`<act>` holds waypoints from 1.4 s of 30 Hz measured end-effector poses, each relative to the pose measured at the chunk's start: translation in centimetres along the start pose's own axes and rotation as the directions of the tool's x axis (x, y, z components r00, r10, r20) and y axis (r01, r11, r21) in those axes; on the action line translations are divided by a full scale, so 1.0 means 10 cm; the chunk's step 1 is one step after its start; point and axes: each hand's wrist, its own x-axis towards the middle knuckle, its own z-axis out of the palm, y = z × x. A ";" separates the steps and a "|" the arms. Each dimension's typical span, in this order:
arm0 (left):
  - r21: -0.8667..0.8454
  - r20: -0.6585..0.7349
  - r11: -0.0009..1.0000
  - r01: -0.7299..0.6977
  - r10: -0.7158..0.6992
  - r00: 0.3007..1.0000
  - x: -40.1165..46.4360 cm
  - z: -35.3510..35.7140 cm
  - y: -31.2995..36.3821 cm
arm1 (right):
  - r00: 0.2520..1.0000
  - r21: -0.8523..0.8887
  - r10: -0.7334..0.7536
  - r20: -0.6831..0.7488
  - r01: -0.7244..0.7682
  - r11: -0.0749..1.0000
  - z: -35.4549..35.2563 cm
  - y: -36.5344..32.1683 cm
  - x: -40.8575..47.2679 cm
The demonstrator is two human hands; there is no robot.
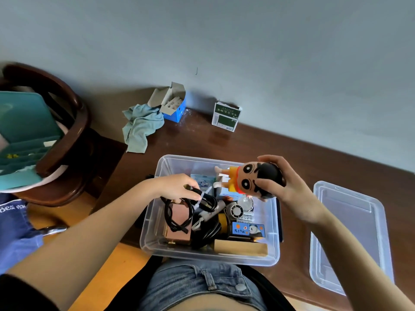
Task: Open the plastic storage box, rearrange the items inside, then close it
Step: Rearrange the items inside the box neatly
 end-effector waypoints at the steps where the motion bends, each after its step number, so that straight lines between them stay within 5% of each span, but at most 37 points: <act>1: -0.015 0.030 1.000 -0.018 0.018 0.999 -0.06 0.01 0.03 | 1.000 -0.012 -0.005 -0.007 0.005 1.000 0.02 0.01 0.02; 7: 0.039 0.190 0.997 -0.060 0.052 0.980 -0.22 0.23 0.16 | 0.998 0.005 -0.038 0.043 0.038 0.999 0.25 0.10 0.12; 13: 0.189 0.058 0.976 -0.107 0.098 0.994 -0.29 0.32 0.14 | 0.998 0.010 -0.038 0.042 0.037 0.999 0.39 0.18 0.20; 19: 0.272 -0.046 0.962 0.014 -0.002 0.999 -0.33 0.41 0.11 | 0.999 0.037 -0.030 0.033 0.029 0.999 0.39 0.22 0.21; 26: 0.416 -0.050 0.908 -0.049 0.076 0.996 -0.36 0.38 0.08 | 0.998 0.026 -0.052 0.022 0.051 0.998 0.34 0.26 0.20; 37: 0.138 0.050 0.986 -0.097 0.091 0.995 -0.34 0.39 0.17 | 0.994 -0.049 -0.106 0.004 0.106 0.993 0.33 0.26 0.23; 39: 0.098 -0.009 0.993 -0.058 0.059 0.998 -0.27 0.40 0.22 | 0.991 -0.124 -0.134 0.005 0.134 0.983 0.35 0.24 0.24; 42: 0.056 -0.276 0.992 0.117 -0.098 0.956 -0.14 0.38 0.23 | 0.975 -0.351 -0.219 0.032 0.216 0.911 0.40 0.15 0.28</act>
